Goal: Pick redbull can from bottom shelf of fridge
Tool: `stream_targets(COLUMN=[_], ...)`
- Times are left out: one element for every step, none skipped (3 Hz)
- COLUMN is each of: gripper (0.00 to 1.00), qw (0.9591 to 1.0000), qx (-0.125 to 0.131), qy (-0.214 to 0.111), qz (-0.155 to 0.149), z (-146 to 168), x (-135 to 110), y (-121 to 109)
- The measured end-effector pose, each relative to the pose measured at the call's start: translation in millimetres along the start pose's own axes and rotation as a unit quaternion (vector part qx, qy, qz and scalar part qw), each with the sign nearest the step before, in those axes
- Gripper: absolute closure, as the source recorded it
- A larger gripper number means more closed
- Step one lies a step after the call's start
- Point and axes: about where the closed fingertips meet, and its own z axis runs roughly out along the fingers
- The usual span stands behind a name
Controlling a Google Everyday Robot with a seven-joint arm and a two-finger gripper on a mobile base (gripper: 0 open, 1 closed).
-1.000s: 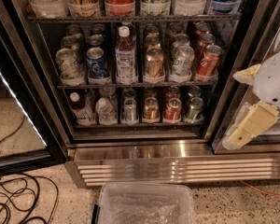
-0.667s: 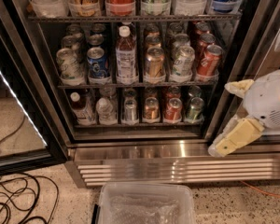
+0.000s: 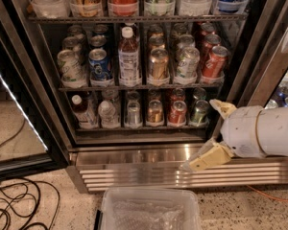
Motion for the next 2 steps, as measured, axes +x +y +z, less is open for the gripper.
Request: stream_targets(gripper=[0.00,0.00], qw=[0.9980,0.9942], qx=[0.023,0.025], qy=[-0.058,-0.100], qz=[0.012,0.031], z=[31,55], x=[1,1], y=[-2,-1])
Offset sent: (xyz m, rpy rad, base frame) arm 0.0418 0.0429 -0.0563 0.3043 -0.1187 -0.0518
